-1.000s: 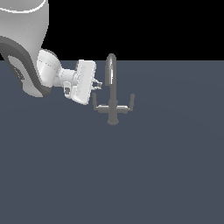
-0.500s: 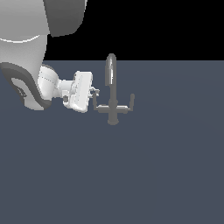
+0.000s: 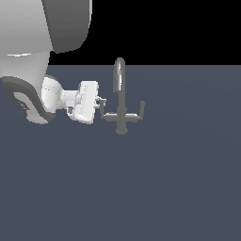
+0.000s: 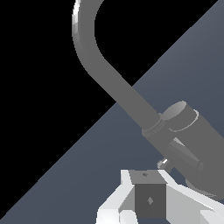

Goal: Turn on the faucet by rotating a designated handle.

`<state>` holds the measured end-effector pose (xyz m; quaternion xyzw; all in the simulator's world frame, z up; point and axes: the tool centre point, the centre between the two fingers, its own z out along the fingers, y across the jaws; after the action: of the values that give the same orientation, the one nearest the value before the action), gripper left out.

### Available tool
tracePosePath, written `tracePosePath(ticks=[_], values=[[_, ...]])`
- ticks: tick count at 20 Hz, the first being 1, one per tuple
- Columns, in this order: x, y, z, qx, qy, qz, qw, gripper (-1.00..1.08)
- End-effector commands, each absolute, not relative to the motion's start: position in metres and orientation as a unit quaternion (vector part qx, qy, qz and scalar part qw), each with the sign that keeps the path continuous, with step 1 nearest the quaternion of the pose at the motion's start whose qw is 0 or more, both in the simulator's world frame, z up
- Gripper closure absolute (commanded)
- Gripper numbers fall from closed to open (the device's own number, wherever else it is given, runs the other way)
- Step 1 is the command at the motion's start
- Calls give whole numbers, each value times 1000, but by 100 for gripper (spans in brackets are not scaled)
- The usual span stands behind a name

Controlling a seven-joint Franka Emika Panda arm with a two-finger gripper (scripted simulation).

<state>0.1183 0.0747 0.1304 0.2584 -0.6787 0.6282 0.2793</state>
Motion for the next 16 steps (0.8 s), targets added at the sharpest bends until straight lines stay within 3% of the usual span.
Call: tracePosePath(ticks=[1, 16], values=[[118, 75, 130, 259, -678, 628, 280, 108], [99, 76, 137, 259, -678, 628, 280, 108]])
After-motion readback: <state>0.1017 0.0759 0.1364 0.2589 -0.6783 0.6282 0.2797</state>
